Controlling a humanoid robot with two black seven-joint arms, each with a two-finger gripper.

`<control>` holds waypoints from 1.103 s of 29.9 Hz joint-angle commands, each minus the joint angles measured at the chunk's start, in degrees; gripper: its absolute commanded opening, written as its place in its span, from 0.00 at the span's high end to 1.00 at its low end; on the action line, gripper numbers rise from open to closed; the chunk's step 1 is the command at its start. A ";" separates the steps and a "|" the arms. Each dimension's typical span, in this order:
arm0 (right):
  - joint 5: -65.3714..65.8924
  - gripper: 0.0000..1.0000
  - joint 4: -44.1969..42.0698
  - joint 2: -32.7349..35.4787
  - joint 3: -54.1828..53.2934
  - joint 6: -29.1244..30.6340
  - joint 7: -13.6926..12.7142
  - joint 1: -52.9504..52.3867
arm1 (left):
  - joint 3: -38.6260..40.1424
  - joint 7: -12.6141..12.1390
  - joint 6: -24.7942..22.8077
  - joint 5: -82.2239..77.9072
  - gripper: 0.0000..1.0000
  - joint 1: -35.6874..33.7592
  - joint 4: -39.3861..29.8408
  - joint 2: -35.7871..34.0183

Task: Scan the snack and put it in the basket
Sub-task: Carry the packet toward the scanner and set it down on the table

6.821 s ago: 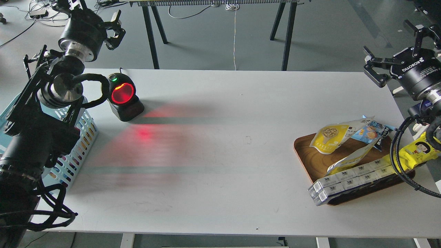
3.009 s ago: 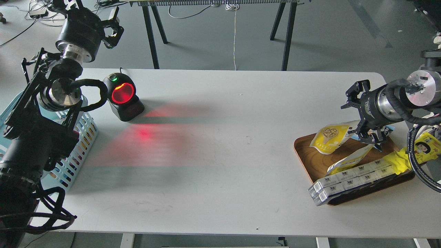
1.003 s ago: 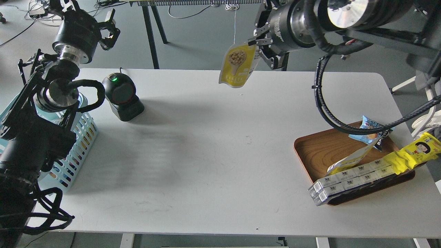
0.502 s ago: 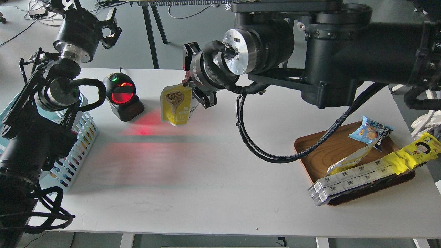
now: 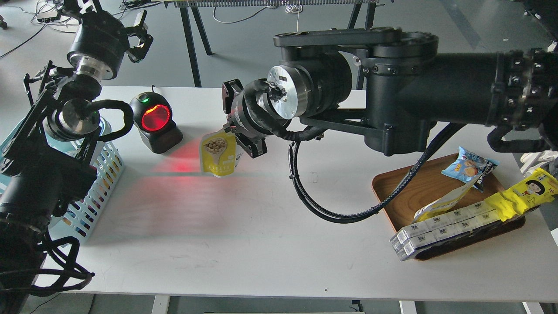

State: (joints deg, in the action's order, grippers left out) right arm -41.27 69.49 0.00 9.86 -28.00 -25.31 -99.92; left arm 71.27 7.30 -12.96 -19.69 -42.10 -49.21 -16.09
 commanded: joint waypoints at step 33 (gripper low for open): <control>4.26 0.18 0.82 0.00 1.48 0.00 0.00 3.42 | -0.08 -0.44 0.13 -0.70 0.00 0.00 0.35 -0.44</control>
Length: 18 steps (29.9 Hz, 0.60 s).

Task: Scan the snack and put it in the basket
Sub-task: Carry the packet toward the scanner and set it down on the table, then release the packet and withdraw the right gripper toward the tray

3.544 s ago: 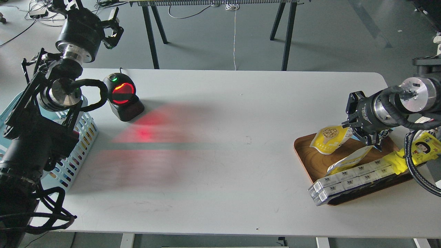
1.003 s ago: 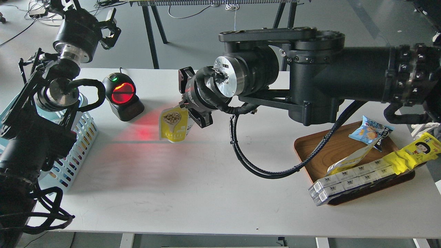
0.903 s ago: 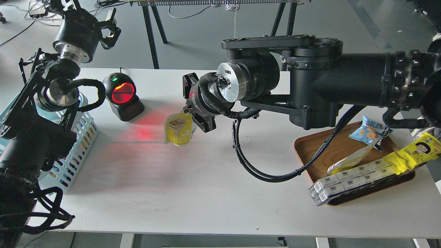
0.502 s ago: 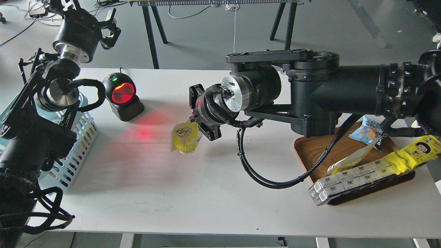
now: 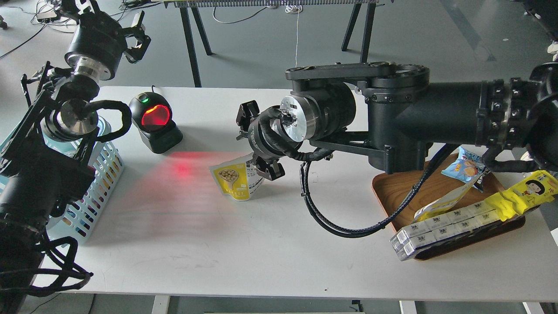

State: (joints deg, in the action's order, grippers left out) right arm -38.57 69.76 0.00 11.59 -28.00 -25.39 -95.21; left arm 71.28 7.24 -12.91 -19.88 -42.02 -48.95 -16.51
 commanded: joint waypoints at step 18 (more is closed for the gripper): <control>6.05 0.08 6.54 28.46 -14.13 3.29 6.84 0.62 | -7.80 -5.13 -1.42 -0.77 0.00 -1.14 -16.77 -19.67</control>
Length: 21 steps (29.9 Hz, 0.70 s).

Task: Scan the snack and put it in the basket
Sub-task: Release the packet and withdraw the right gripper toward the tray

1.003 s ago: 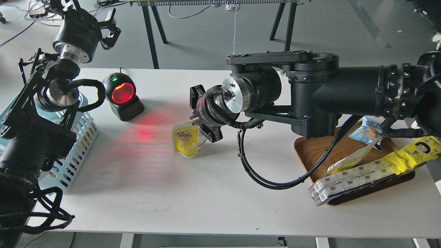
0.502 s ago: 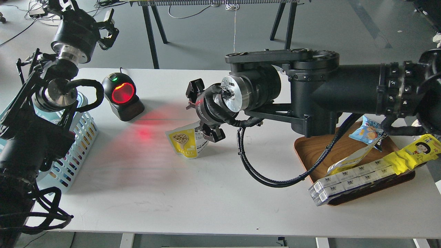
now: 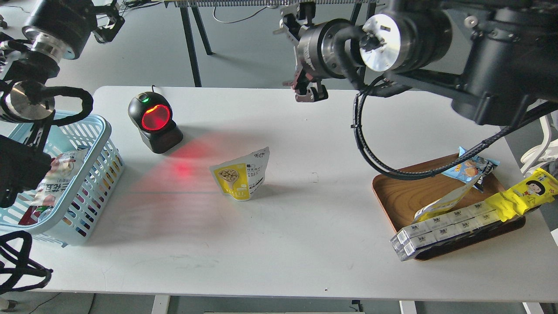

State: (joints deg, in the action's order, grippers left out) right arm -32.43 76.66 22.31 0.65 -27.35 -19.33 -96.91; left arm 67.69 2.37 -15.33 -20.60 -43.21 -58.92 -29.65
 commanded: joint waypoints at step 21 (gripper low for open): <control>-0.26 0.06 -14.78 18.48 -51.80 46.75 7.89 54.96 | -23.03 0.53 -5.32 -31.14 0.00 -0.03 -40.56 -44.79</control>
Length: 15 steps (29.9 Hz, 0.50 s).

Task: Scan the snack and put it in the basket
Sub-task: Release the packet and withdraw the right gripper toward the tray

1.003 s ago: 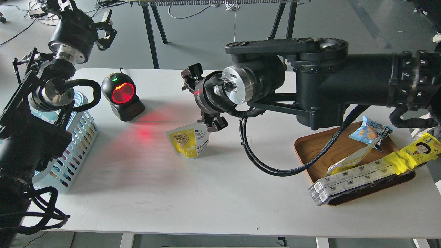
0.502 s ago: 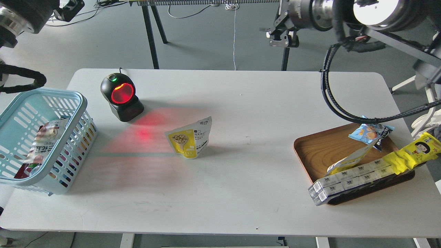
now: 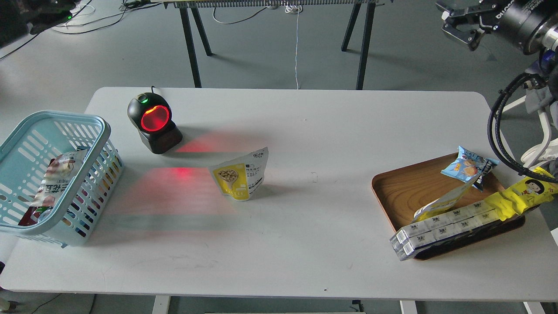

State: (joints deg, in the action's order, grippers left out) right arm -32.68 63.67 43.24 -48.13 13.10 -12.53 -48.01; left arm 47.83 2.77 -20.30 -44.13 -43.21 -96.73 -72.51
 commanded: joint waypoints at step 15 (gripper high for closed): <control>0.25 0.04 -4.96 -8.97 -3.81 14.41 4.44 13.91 | -13.29 0.31 3.07 -56.65 0.00 0.06 -3.90 5.53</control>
State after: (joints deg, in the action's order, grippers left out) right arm -32.44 58.74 34.72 -51.94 27.59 -8.09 -34.32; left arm 36.17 3.18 -18.17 -93.63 -43.15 -100.06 -68.70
